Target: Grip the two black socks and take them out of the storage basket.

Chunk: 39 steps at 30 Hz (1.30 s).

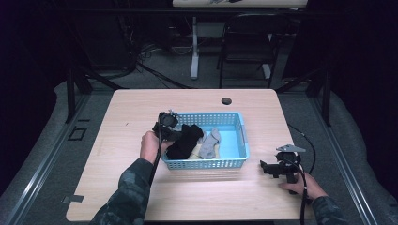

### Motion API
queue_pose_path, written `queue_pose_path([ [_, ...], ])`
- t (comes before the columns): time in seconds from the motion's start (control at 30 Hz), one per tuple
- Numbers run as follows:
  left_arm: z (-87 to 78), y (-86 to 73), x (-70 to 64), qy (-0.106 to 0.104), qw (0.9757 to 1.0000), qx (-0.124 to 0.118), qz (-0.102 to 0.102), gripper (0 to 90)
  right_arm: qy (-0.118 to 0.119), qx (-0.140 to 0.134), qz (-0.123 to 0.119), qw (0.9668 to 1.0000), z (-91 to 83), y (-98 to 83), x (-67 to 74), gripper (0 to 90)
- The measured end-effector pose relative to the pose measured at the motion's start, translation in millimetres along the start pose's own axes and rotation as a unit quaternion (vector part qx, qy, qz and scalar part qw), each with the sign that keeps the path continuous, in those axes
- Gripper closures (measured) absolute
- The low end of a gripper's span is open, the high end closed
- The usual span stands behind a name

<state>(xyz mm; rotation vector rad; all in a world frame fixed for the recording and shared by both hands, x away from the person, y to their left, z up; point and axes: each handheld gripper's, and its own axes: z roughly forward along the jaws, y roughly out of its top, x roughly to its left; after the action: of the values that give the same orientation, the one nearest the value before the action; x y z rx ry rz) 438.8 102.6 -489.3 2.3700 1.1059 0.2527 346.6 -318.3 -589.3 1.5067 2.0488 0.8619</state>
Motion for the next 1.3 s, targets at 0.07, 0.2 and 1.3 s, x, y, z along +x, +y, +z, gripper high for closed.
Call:
queue_pose_path([
  [0.07, -3.3, 1.4, -0.7, -0.002, 1.0000, -0.001, 0.003, 84.8, 0.000, 0.000, 0.000, 1.0000, 0.0, 0.0, 0.0, 0.0],
  [0.2, -11.8, 5.5, -2.3, -0.006, 0.9999, -0.014, 0.006, 84.9, 0.000, 0.000, 0.000, 1.0000, 0.0, 0.0, 0.0, 0.0],
  [1.3, -79.1, 46.0, -3.1, 0.003, 0.9981, -0.048, 0.038, 85.0, 0.000, 0.000, 0.000, 1.0000, 0.0, 0.0, 0.0, 0.0],
])
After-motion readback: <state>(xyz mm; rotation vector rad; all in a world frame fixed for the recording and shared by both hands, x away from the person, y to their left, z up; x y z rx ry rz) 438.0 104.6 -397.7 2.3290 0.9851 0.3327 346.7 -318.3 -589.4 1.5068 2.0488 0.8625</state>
